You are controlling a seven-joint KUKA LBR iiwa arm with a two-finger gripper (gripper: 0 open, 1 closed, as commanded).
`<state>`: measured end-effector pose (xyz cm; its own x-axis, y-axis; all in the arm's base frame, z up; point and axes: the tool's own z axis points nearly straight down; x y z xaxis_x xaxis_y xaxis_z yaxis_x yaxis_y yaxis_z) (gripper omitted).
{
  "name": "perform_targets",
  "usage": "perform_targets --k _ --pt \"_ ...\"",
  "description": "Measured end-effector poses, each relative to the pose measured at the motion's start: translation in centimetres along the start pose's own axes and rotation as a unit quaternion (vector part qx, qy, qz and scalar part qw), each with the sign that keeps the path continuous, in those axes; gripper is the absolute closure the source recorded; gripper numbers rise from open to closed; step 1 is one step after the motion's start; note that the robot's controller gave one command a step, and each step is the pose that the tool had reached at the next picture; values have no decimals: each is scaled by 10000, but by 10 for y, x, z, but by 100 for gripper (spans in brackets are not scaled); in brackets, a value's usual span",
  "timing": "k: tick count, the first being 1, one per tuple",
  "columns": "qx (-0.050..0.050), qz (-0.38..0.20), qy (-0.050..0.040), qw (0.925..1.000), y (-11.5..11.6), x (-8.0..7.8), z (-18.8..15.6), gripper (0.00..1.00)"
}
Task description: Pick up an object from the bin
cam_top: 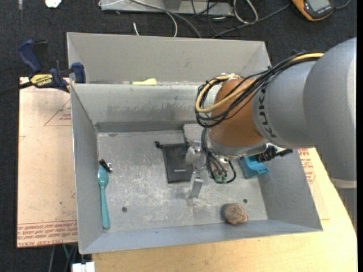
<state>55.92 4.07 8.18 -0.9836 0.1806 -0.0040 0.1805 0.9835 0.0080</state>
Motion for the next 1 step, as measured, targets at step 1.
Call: perform_targets --k 1 --pt "-2 434 16 9991 2 18 11 100"
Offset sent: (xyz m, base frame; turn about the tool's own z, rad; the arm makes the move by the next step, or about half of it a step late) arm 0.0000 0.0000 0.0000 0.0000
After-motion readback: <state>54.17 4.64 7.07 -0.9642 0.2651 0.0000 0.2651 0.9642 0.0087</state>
